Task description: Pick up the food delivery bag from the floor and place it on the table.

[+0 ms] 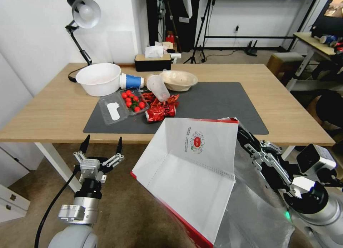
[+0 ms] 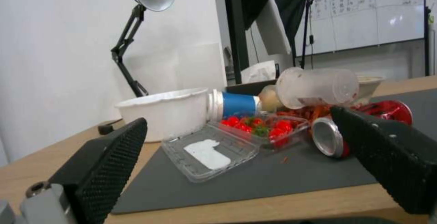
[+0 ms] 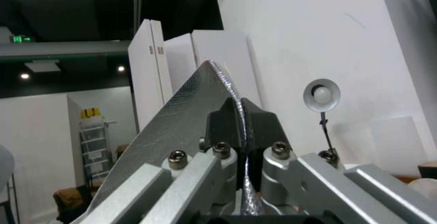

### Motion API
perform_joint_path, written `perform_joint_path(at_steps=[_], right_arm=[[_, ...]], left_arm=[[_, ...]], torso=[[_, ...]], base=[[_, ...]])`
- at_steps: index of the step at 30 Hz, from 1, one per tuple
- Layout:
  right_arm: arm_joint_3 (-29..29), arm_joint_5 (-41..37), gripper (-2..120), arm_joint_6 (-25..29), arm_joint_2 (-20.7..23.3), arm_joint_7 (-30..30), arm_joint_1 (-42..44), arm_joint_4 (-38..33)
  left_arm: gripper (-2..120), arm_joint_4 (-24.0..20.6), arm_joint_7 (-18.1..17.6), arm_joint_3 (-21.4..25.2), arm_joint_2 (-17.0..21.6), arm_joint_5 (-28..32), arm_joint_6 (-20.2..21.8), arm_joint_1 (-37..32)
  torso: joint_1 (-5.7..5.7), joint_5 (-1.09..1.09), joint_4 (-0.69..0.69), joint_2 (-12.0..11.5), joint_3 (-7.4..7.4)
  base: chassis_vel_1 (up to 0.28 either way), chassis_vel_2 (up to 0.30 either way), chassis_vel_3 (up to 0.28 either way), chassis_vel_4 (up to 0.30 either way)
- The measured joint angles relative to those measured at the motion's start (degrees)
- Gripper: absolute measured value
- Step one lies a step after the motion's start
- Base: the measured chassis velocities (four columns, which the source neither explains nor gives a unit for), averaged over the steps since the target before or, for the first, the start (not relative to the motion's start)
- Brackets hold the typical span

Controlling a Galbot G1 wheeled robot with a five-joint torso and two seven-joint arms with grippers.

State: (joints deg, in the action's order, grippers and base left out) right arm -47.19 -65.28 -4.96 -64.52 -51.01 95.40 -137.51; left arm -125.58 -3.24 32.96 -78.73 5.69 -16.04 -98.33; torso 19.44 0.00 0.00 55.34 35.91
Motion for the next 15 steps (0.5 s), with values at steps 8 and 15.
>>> perform_joint_path(at_steps=[8, 15], right_arm=[[-0.1, 0.0, 0, 0.0, 0.1, 0.0, -0.2, 0.1], [-0.1, -0.2, 0, 0.0, 0.4, 0.2, -0.6, 0.2]], left_arm=[[100, 0.0, 0.1, 0.1, 0.4, -0.3, -0.1, 0.1], [100, 0.2, -0.5, 0.1, 0.4, -1.1, 0.0, 0.2]], torso=[[0.41, 0.0, 0.0, 1.0, 0.57], [0.4, 0.0, 0.0, 0.9, 0.53]], base=[[0.0, 0.0, 0.0, 0.0], [0.0, 0.0, 0.0, 0.0]])
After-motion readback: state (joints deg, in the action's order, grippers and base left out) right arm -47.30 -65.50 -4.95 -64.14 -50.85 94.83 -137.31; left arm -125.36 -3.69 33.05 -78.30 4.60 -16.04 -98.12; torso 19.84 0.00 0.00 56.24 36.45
